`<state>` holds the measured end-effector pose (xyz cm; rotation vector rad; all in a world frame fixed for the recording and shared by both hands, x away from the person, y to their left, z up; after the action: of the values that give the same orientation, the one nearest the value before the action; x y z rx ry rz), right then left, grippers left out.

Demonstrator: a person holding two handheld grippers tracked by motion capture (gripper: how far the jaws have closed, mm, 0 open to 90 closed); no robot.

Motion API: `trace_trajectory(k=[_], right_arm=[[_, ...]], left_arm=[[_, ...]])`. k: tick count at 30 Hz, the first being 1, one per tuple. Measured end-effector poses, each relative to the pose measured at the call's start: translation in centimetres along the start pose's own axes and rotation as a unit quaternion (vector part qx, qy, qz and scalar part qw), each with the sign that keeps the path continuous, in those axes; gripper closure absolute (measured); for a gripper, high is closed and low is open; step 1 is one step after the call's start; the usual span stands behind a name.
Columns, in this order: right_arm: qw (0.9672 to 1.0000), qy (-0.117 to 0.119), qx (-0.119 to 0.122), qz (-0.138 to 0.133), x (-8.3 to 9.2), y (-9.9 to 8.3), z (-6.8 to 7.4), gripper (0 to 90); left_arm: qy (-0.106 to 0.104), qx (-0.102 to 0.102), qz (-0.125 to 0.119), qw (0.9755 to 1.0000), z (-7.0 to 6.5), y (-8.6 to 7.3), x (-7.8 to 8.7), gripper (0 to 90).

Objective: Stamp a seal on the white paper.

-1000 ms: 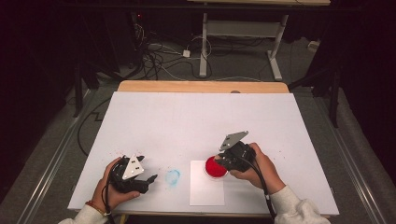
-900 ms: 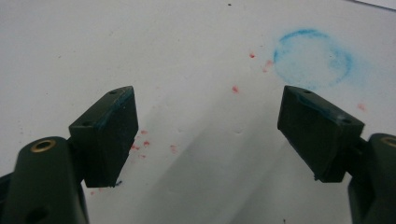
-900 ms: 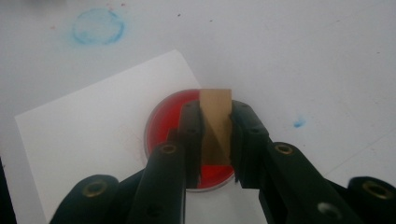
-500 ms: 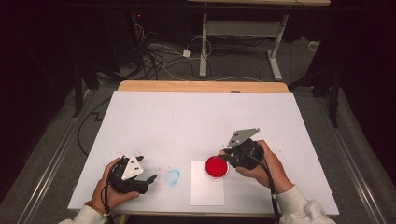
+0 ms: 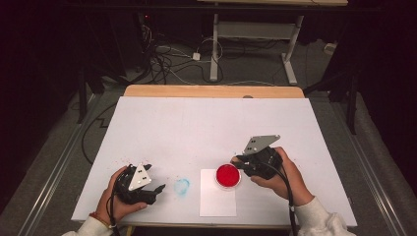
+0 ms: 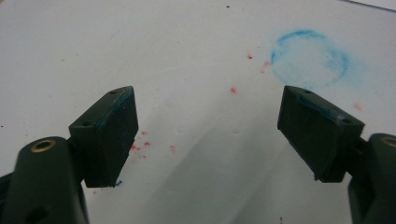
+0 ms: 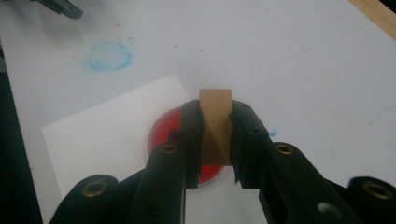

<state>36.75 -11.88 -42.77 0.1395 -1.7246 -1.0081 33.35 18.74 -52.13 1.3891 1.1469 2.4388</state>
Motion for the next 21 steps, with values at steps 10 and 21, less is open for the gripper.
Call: trace_trajectory(k=[10,21], right_arm=[[0.9999,0.008,0.010,-0.004,0.3,0.1,1.1,75.7],[0.9996,0.018,0.019,0.005,-0.3,-0.1,2.5,75.7]], left_arm=[[0.000,-0.004,-0.006,1.0000,-0.2,0.2,0.3,20.0],[0.000,-0.002,-0.002,1.0000,-0.2,0.1,0.2,20.0]])
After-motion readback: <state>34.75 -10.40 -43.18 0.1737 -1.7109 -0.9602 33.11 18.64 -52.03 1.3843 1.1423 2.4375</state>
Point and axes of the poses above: each handheld gripper's, and its own axes: x roughly backward along the jaws, y roughly out of its top, z roughly to its left, the point moved 7 cm from there along -x, roughly forward along the jaws, and after that the axes turned 6 degrees about -x, right-handed, at the moved point
